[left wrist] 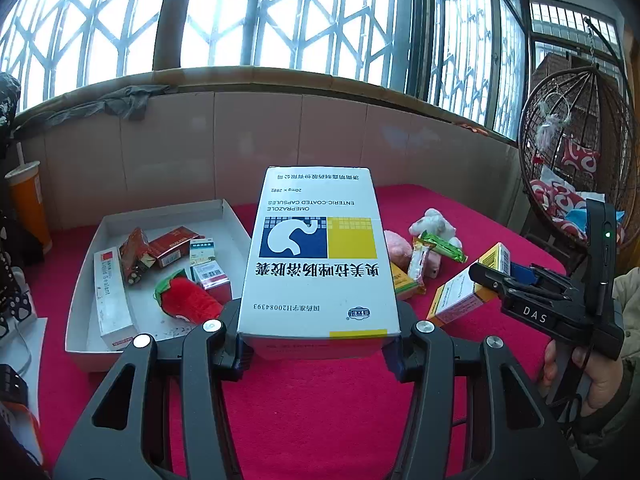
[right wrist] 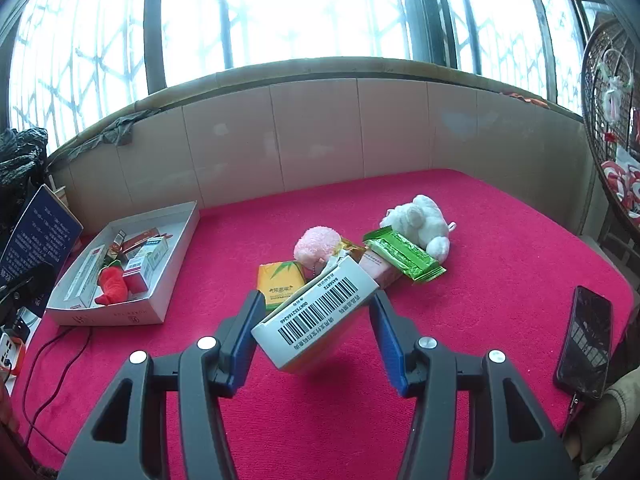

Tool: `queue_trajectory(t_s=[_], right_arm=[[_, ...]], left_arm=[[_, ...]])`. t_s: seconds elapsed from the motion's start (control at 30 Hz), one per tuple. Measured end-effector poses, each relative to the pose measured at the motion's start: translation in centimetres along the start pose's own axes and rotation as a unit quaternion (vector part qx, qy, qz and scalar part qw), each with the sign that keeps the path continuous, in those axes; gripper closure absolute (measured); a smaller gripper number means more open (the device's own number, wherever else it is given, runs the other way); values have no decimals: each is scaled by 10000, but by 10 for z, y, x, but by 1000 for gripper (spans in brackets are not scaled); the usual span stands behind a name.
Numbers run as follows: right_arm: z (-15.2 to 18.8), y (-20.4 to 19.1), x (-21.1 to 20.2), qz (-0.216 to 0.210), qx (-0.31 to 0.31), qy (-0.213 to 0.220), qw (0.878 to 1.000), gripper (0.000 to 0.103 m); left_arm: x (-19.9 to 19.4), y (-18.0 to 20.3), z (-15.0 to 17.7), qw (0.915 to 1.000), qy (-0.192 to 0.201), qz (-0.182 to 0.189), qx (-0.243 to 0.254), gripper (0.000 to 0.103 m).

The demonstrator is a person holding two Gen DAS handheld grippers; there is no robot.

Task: Organize objects
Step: 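Lift both held boxes and carry them over the white tray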

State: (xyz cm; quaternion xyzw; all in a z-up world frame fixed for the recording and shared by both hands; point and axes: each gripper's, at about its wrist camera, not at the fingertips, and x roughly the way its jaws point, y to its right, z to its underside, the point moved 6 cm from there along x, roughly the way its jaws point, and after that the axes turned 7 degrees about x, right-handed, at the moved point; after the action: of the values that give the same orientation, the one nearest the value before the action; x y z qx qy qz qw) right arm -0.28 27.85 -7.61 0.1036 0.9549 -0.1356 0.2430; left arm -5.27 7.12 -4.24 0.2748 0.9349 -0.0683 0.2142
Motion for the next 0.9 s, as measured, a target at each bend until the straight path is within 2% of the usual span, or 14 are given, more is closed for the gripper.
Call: queue_trajectory(t_s=[0.57,0.73,0.9], right_arm=[[-17,-26,-30,-684,113,75,9976,49],[-18,-39,-34,-875,98,68,9961,49],[-26,-53,-39,-1038,-28,153,9945,49]], left_arm=[[-1,1,0,9999,39,97,-62,52],[-4,-6,0,9999,58,12,-121,52],[-7,-15,-3,9996,125,-223,-87,52]])
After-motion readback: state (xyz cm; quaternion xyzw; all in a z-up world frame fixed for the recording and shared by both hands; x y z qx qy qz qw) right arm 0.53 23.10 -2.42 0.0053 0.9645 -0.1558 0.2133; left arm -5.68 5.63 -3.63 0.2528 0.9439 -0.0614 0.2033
